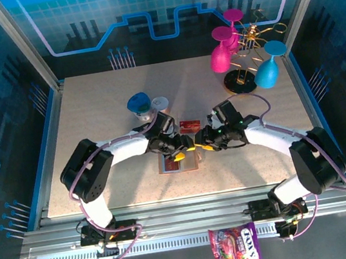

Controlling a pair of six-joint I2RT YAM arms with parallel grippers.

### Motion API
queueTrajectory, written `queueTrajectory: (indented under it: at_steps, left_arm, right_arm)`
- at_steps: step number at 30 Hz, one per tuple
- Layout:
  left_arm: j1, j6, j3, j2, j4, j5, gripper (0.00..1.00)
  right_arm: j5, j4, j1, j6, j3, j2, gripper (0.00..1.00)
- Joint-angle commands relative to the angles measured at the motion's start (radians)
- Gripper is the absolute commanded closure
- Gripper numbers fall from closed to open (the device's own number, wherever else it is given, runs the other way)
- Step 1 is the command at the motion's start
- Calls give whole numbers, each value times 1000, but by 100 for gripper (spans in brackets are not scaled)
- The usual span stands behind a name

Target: Take the credit cards out of the card holder

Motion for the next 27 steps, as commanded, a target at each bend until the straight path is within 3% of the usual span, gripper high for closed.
queueTrajectory:
  at_steps: [1,17,27]
  left_arm:
    - [-23,-6,33,20,24,46,40]
    - [-14,-4,18,-37,16,28,39]
    - [58,10,-47,-140,3,14,40]
  right_arm:
    - [-44,22,3,-13,-3,-33,55]
    - [-50,24,1,-11,6,-33,55]
    - [-53,27,16,-6,40,2,56]
